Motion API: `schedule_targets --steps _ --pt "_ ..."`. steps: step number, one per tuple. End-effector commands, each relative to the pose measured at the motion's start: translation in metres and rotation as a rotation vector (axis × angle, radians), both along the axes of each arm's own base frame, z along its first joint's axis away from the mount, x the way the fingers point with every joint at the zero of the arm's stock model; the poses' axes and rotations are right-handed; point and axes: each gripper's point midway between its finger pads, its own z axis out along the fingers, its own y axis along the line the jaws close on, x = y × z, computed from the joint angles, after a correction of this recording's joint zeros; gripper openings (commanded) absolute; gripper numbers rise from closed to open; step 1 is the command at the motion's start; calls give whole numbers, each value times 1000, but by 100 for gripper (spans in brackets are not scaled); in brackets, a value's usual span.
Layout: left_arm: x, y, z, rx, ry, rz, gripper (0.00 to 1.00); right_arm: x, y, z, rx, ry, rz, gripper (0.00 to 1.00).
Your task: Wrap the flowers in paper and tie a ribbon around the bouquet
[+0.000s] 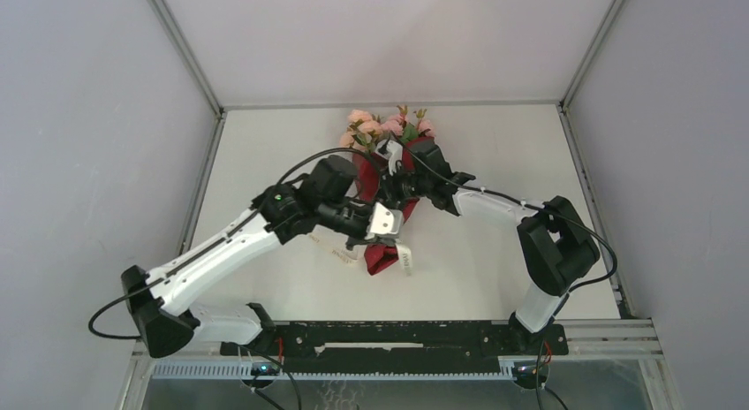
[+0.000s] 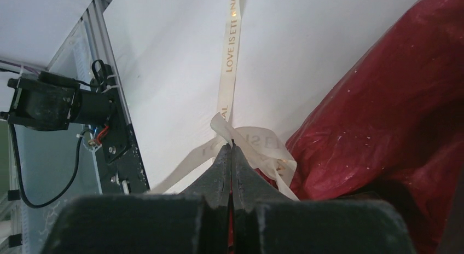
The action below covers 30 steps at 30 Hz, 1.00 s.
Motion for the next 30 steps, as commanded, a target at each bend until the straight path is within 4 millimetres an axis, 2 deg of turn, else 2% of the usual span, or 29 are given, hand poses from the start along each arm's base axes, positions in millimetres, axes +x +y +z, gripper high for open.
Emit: schedule_targets --steps 1,5,9,12,14,17,18,19,21,23,25,30 --pt "4 -47 27 -128 -90 -65 0 7 4 21 72 -14 0 0" --pt "1 -78 29 -226 -81 -101 0 5 2 19 63 -13 12 0" --pt "1 -99 16 -244 -77 -106 0 5 -2 19 56 -8 8 0" --pt "-9 -96 -7 -218 -36 -144 0 5 -4 24 56 -22 5 0" --pt "-10 -89 -27 -185 -55 -162 0 1 -8 20 28 -9 5 0" --pt "6 -86 -46 -169 -108 -125 1 -4 -9 20 9 -20 16 0" --pt "11 -86 -47 -171 -118 -104 8 -5 -10 20 5 -21 18 0" --pt "16 -87 -46 -176 -130 -90 20 -6 -10 20 1 -22 16 0" --pt "19 -86 -39 -188 -153 -81 51 -5 -12 20 -9 -21 4 0" --pt "18 -79 -31 -198 -171 -77 66 -5 -12 20 -12 -25 -1 0" --pt "18 -67 -23 -201 -179 -49 72 -6 -10 22 -6 -27 -2 0" --pt "38 -29 0 -246 -106 187 71 -3 -8 26 2 -22 -27 0"
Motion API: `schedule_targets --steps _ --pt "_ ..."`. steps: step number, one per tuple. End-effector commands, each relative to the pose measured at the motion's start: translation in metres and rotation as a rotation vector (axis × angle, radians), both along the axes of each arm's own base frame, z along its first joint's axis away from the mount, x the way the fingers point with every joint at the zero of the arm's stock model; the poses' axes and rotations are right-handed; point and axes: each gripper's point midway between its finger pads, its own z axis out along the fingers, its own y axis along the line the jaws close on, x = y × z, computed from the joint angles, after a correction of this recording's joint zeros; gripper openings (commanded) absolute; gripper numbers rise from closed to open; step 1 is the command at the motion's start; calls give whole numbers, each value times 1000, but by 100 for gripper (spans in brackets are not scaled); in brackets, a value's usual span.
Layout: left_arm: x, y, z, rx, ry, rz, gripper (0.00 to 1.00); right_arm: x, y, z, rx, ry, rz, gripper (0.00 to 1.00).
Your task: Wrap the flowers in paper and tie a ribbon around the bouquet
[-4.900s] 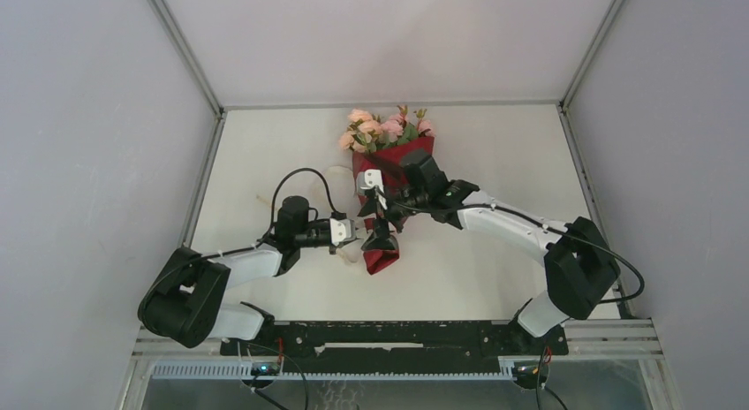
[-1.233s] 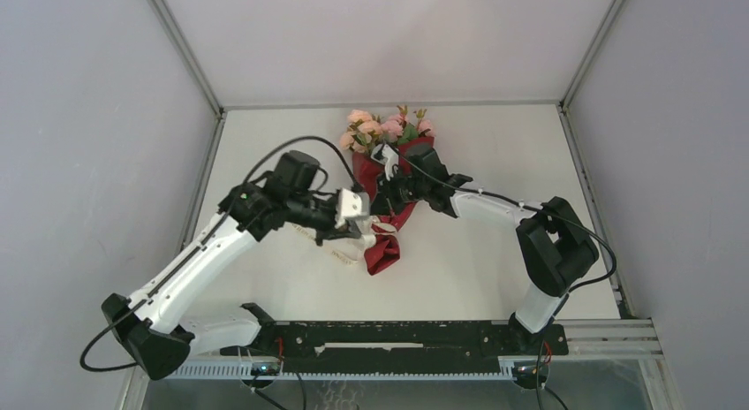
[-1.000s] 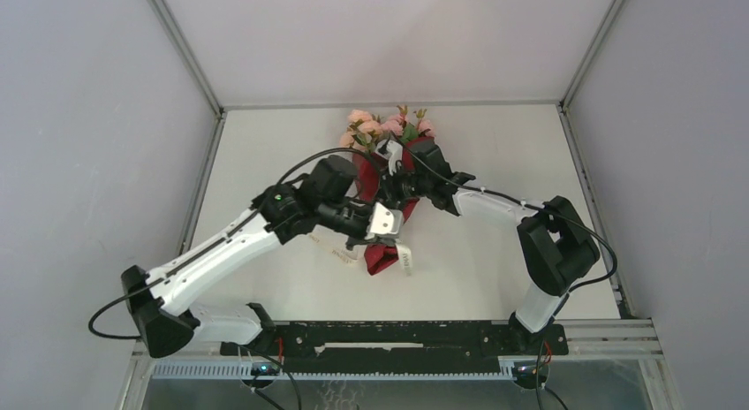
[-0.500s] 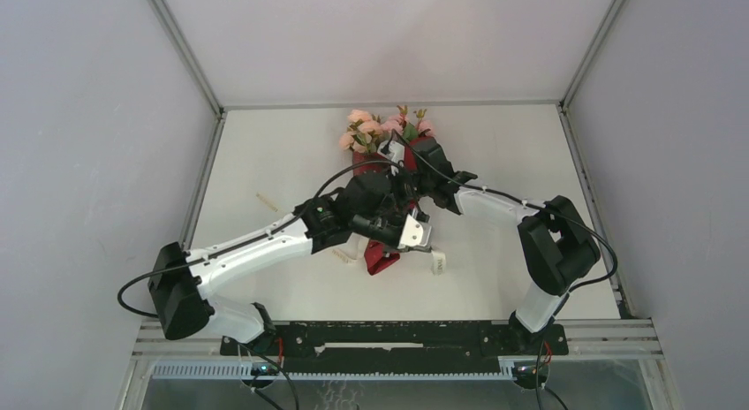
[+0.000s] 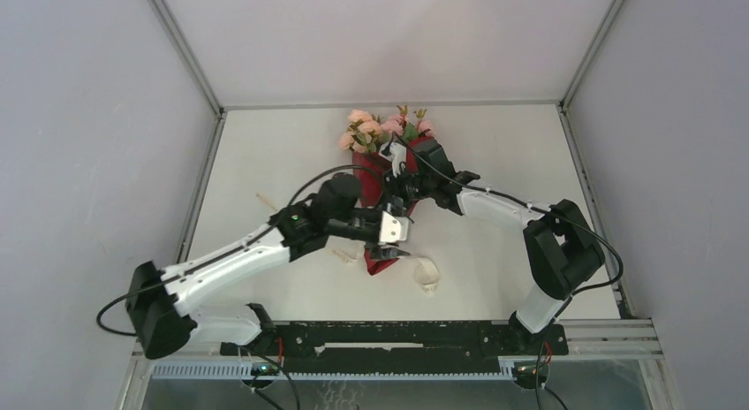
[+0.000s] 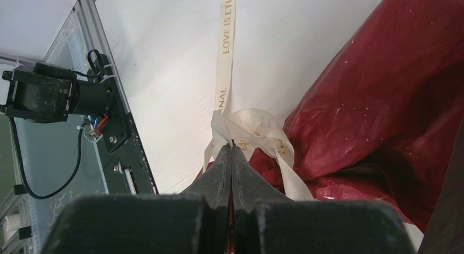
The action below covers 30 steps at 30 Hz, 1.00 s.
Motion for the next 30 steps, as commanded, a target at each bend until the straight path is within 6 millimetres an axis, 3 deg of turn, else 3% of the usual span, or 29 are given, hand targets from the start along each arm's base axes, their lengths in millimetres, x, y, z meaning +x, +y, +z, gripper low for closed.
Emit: schedule_targets --steps 1,3,5,8,11,16,20,27,30 --pt "28 38 39 -129 79 255 69 6 4 28 39 -63 -35 0" --pt "45 60 48 -204 214 421 65 8 4 31 38 -65 -59 0" --pt "62 81 42 -253 311 561 63 7 6 34 34 -76 -73 0" --pt "87 110 20 -319 398 738 67 2 16 38 39 -103 -68 0" --pt "96 122 -6 -351 435 823 77 -3 23 43 47 -126 -60 0" --pt "100 127 -38 -357 439 857 90 -5 23 48 42 -142 -74 0" --pt "107 125 -53 -354 420 843 92 -13 29 44 41 -149 -31 0" --pt "122 126 -72 -325 423 817 70 -17 33 45 53 -155 1 0" --pt "114 117 -74 -303 432 706 63 -18 32 48 60 -154 6 0"
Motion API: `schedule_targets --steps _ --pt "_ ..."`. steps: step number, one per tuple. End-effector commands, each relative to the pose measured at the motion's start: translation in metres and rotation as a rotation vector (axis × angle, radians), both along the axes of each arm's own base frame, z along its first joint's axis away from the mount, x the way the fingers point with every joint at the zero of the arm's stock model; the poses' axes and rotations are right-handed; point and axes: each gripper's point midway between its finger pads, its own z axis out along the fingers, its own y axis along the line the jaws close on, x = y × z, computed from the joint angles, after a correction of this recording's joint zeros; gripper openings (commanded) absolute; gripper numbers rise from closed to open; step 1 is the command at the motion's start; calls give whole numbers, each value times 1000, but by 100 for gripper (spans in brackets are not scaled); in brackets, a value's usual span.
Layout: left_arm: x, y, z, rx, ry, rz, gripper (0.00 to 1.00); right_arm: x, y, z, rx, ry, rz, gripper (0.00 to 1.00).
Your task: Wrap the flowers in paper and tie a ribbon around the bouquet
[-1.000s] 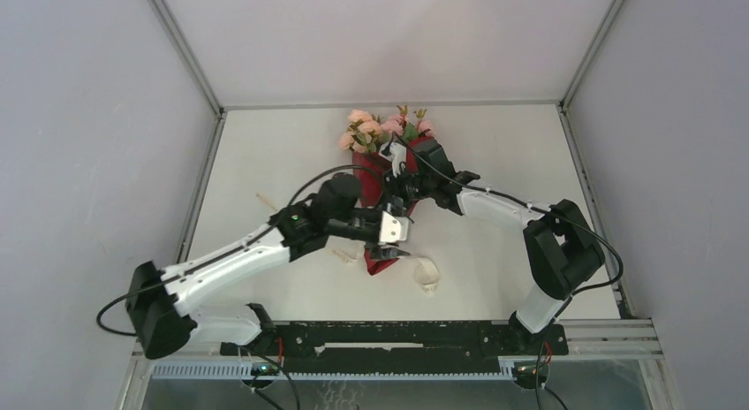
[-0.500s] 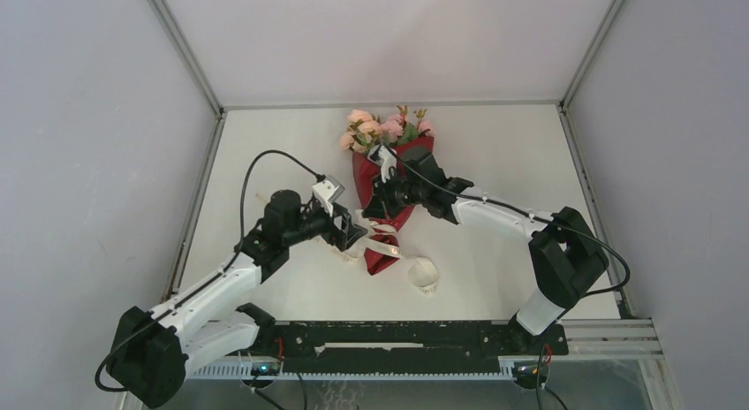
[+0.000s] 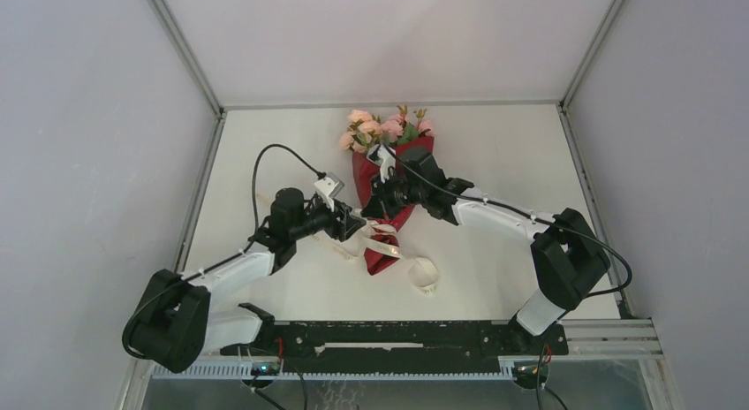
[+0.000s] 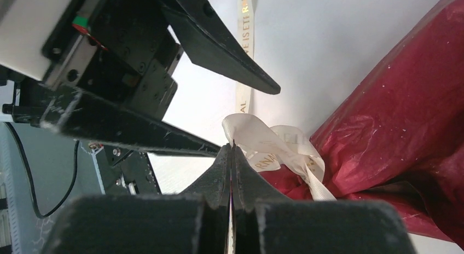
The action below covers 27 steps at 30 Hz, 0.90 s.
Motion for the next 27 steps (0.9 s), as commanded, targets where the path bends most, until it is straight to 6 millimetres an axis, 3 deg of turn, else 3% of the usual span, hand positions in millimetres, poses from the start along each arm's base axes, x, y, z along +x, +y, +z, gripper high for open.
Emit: schedule_targets --steps 1,9,10,14,16,21,24,27 --pt "-5 -16 16 -49 -91 -163 61 2 5 29 70 -65 24 0" --pt "-9 -27 15 -79 -113 -251 60 2 4 28 84 -49 42 0" --pt "-9 -28 15 -82 -115 -259 55 2 5 28 86 -46 46 0" --pt "-14 -29 14 -93 -120 -286 17 1 7 26 95 -37 63 0" --pt "-14 -28 12 -90 -113 -281 2 0 6 24 89 -35 66 3" --pt "-10 -20 1 -59 -116 -248 0 16 -20 19 22 -42 -9 32" --pt "-10 -17 -4 -44 -120 -243 0 34 -40 2 -38 -15 -90 33" --pt "-12 -15 -8 -24 -127 -248 0 38 -42 -22 -88 8 -91 32"
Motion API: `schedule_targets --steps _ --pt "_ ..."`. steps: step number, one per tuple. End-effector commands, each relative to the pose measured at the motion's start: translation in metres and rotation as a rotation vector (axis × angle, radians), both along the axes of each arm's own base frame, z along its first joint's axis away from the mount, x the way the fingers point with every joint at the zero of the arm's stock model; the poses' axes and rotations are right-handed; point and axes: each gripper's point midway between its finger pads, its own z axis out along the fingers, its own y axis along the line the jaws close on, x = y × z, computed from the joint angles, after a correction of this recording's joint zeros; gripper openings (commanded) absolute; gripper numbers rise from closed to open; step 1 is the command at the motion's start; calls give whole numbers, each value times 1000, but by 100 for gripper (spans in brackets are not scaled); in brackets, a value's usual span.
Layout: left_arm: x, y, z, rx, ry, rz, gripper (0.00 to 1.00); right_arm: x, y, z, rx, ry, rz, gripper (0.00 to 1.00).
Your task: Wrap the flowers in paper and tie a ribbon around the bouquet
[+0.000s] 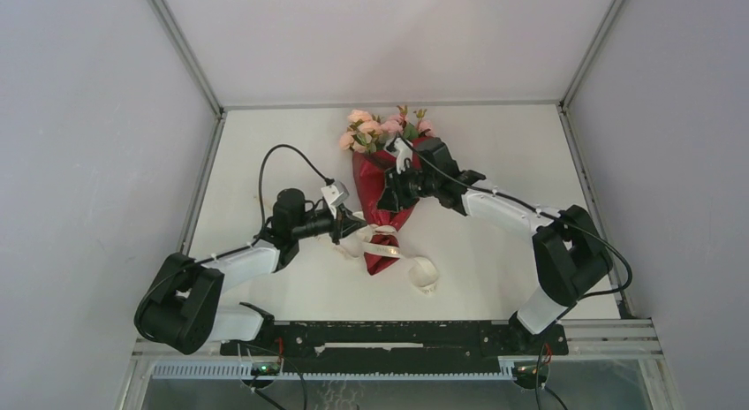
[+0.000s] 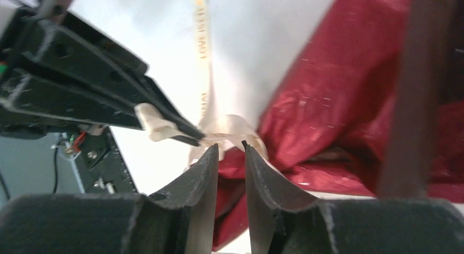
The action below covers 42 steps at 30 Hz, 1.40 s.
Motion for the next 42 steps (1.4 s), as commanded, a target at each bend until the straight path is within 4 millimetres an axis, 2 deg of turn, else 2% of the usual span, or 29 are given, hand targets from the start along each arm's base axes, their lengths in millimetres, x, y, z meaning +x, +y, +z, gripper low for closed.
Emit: schedule_targets --steps 1,5,11,15,18,25,29,30,34,36,42 --pt "1 5 -1 22 -75 -7 0 11 -7 -17 -52 -6 -13 32" --pt "-9 2 -2 16 -84 -66 0 6 7 -27 -73 -26 60 32" --pt "-2 6 -4 21 -96 -35 0 7 24 -45 -146 -8 121 30" --pt "-3 6 -3 15 -92 -42 0 15 27 -54 -160 -3 113 37" --pt "-1 7 -2 12 -104 -42 0 13 28 -66 -174 22 119 40" --pt "6 9 0 18 -125 -37 0 -6 24 -86 -237 63 182 39" --pt "6 9 0 19 -128 -39 0 -9 24 -93 -240 90 187 39" --pt "6 9 0 19 -128 -40 0 -8 24 -94 -238 91 184 35" --pt "6 10 1 19 -135 -43 0 2 22 -84 -213 87 142 1" --pt "6 9 2 24 -154 -57 0 7 19 -70 -185 75 131 0" --pt "-2 5 5 62 -307 -193 0 4 8 -36 -101 74 94 0"
